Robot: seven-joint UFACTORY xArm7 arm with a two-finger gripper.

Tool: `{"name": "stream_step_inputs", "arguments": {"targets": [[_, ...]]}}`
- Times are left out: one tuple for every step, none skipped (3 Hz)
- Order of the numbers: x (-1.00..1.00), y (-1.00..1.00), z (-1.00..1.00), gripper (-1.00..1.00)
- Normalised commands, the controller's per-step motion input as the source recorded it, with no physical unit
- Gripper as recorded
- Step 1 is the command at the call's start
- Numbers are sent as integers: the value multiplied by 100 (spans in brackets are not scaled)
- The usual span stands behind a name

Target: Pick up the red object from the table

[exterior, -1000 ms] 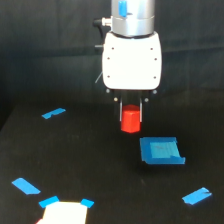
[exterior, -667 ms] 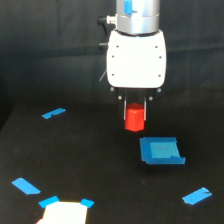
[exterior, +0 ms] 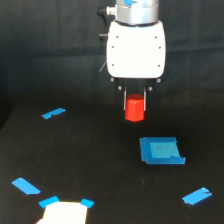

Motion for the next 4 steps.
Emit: {"name": "stream_step_inputs", "arguments": {"targets": [[10,-1,24,-100],[57,-48,80,-93],[-37,-100,-1,-100],[-50,-44,-4,-100]]}}
